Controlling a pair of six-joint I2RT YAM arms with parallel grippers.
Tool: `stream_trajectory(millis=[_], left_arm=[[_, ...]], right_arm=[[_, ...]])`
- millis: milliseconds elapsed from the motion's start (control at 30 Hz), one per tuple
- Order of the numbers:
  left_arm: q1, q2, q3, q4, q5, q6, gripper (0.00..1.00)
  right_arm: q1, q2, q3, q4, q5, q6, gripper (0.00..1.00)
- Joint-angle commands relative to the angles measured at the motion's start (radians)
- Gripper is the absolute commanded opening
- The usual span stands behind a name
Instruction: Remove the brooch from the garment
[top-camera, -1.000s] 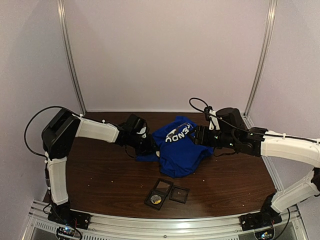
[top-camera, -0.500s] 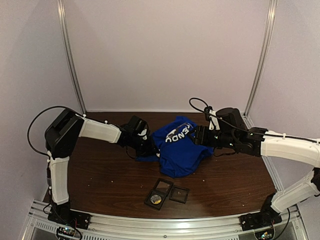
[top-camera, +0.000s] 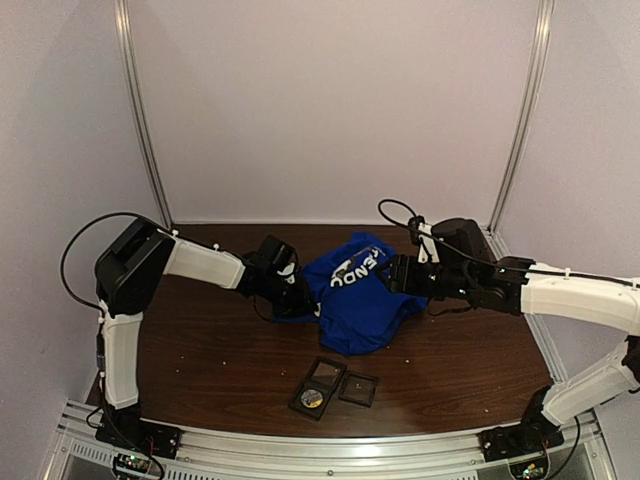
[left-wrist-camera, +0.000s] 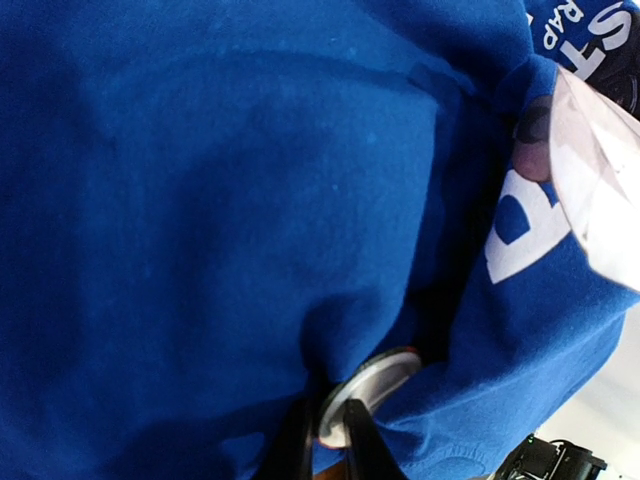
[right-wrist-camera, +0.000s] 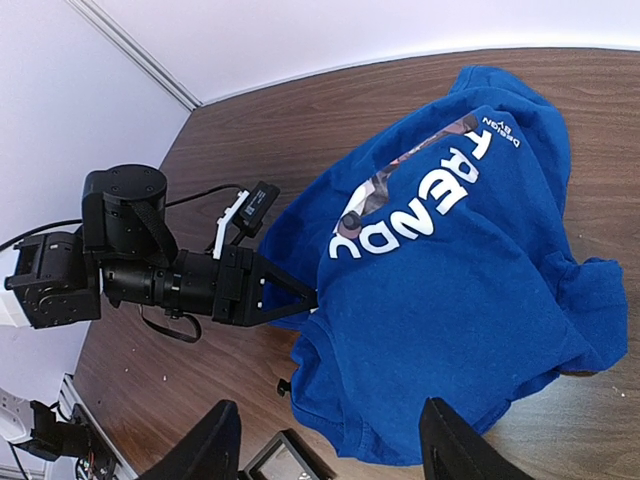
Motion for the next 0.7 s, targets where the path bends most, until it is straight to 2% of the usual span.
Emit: stream_trajectory(millis=[0, 233, 367, 667], left_arm=[[0.01, 0.03, -0.009, 0.066, 0.02, -0.005, 0.08], [0.01, 0.047, -0.015, 0.076, 0.025, 0.01, 0.0], [0.01, 0.045, -0.028, 0.083, 0.03, 0.025, 0.0], [0.01, -0.019, -0.106, 0.263, 0.046, 0.059, 0.0]], right_arm=[[0.0, 0.002, -0.021, -0.006, 0.01, 0.009, 0.62], [0.001, 0.005, -0.027, -0.002, 0.013, 0.013, 0.62], [0.001, 0.002, -0.035, 0.008, 0.017, 0.007, 0.62], [0.001, -0.021, -0.059, 0.013, 0.013, 0.018, 0.61]])
